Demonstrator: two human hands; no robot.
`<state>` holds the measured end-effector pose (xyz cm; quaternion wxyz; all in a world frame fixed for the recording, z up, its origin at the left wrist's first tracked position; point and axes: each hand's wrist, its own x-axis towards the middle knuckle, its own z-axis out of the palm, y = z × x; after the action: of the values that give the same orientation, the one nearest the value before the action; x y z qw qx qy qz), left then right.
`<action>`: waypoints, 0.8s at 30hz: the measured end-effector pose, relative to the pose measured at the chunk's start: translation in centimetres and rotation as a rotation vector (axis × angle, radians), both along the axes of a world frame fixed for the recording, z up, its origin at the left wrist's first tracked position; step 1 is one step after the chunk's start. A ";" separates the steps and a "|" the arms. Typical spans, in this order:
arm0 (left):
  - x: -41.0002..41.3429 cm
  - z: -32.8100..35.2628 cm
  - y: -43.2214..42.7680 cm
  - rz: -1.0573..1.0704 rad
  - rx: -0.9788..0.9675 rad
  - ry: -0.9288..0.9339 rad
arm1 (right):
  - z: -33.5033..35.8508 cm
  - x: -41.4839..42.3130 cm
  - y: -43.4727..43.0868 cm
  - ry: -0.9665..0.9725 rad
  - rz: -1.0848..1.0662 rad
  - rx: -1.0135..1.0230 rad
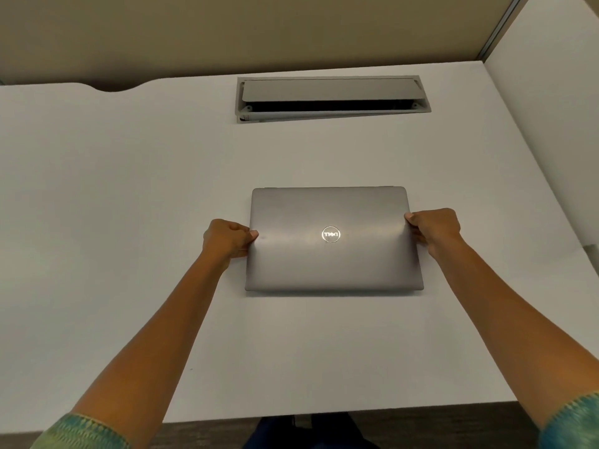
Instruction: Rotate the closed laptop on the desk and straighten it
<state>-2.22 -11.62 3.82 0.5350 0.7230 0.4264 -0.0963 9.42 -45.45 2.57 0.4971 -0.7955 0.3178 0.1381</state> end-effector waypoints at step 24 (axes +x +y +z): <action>-1.6 -1.2 -1.7 -0.262 0.505 -0.025 | -0.6 -3.6 2.2 -0.315 0.263 -0.418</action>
<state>-3.86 -13.36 2.62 0.3261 0.8835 0.3331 -0.0462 5.79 -43.30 1.99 0.3433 -0.9267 0.1525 0.0078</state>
